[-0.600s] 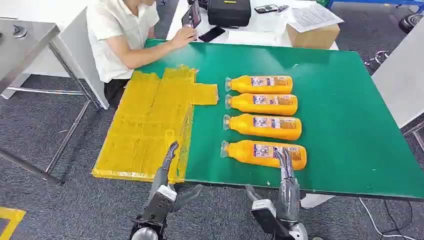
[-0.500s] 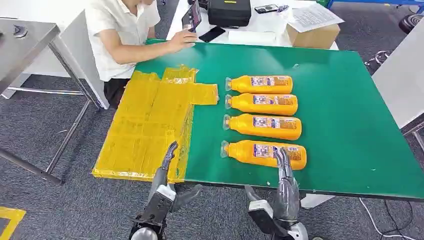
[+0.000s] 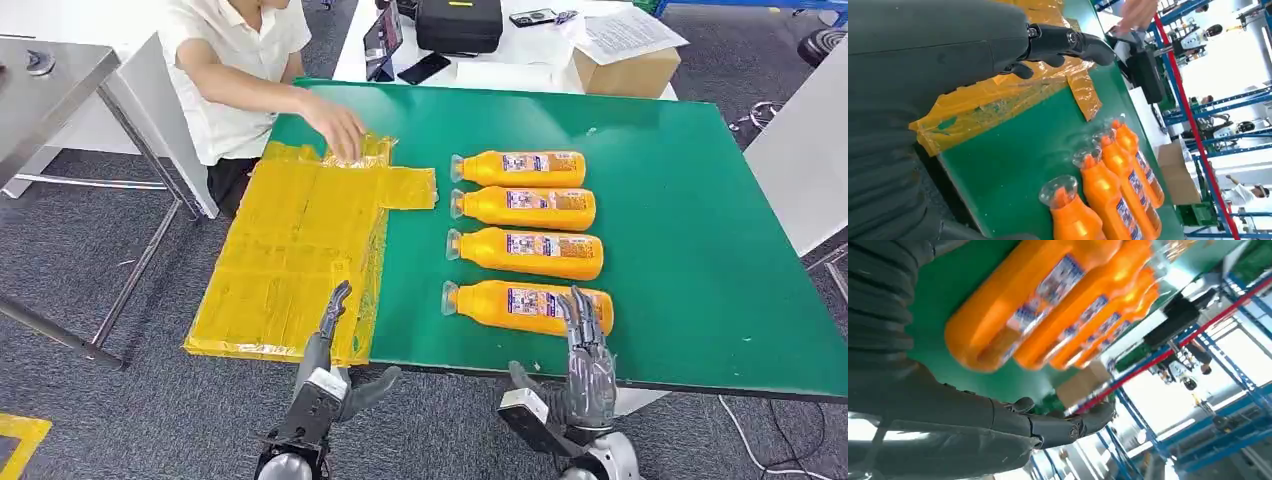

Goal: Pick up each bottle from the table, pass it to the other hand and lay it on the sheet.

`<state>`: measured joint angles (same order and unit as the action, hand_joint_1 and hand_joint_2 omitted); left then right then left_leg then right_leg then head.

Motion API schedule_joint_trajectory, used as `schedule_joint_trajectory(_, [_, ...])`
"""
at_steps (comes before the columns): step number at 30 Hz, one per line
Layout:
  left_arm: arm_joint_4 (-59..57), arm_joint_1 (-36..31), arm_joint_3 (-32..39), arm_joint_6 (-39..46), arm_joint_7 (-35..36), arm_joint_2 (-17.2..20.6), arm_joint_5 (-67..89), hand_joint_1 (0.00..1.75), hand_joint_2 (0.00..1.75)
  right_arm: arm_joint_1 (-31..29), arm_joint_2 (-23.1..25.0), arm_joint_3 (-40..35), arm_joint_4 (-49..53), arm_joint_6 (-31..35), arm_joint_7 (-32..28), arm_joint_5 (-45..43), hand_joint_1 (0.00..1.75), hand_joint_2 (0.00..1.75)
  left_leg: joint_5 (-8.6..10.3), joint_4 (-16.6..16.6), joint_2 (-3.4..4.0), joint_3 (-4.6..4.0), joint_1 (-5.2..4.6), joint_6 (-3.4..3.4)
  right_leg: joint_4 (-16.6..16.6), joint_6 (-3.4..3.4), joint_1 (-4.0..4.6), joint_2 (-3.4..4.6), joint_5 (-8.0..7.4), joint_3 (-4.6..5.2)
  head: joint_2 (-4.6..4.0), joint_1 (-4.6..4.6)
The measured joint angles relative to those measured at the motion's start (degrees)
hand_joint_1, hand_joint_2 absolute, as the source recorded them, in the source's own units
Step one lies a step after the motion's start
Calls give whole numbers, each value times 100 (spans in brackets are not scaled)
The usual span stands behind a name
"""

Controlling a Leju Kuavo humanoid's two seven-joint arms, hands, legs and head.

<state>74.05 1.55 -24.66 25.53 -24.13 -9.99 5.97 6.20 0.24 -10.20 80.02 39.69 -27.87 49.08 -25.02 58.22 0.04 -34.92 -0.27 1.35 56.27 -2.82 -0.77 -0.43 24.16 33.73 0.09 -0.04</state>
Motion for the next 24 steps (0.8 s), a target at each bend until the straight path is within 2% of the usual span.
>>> schedule_joint_trajectory(5, [-52,-97,-171,-243,114,-2,160,0,175,-306,-326,282,-387,-20,418,270,0,175,2,1,0,0,-6,3,0,-6,-4,0,-4,-4,0,0])
schedule_joint_trajectory(9, [-52,-135,-288,-325,249,-2,302,0,175,-587,-529,332,-849,-351,721,312,0,175,2,3,-1,1,-6,4,0,-6,-4,-1,-5,-4,0,0])
schedule_joint_trajectory(24, [-52,-174,-367,-356,291,-4,332,0,175,-862,-671,330,-1475,-439,785,331,0,175,2,2,-1,-1,-4,4,0,-6,-3,0,-4,-3,0,-2])
